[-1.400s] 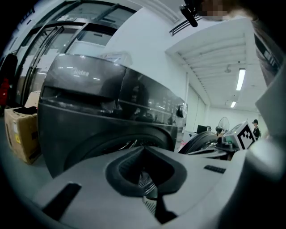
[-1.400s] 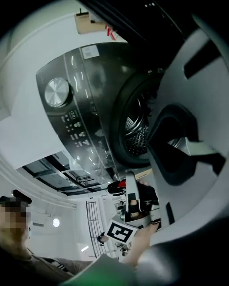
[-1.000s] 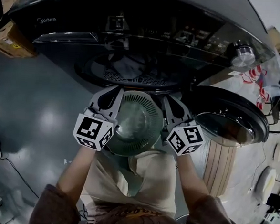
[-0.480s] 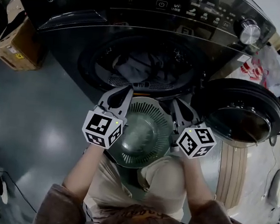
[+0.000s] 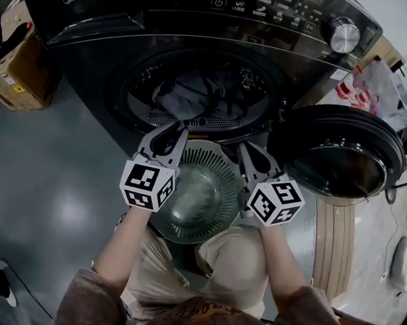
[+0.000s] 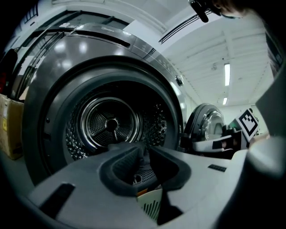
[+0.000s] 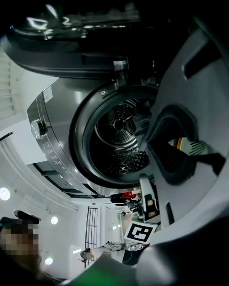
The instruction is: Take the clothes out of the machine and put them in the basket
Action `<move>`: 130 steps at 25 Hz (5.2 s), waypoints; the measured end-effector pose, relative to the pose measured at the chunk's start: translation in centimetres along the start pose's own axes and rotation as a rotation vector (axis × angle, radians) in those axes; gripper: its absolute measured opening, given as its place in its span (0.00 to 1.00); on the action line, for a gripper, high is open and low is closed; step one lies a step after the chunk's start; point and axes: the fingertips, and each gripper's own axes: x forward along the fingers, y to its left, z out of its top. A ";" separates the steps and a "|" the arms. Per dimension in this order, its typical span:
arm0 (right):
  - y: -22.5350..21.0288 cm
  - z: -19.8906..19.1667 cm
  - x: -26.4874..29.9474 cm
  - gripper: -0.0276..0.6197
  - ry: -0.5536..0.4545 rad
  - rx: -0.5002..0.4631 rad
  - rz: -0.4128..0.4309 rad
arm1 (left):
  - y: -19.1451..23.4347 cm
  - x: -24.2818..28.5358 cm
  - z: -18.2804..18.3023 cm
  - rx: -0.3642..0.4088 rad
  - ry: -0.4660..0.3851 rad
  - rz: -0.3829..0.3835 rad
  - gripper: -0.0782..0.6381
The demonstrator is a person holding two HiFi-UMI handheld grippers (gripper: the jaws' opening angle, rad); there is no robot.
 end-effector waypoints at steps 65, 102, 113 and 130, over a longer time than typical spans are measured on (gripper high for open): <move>-0.8 0.0 -1.4 0.04 -0.023 -0.074 -0.039 | -8.1 -4.9 -6.8 0.002 0.268 -0.222 0.16; 0.6 0.1 -1.9 0.04 -0.023 -0.075 -0.020 | 3.7 14.8 -11.3 0.098 0.455 -0.051 0.71; -0.3 -0.3 -1.8 0.04 -0.011 -0.089 -0.041 | 1.3 10.9 -10.4 -0.039 0.423 -0.139 0.20; -1.2 0.2 -1.3 0.04 -0.038 -0.094 -0.095 | -8.3 -4.8 -6.3 -0.096 0.353 -0.359 0.19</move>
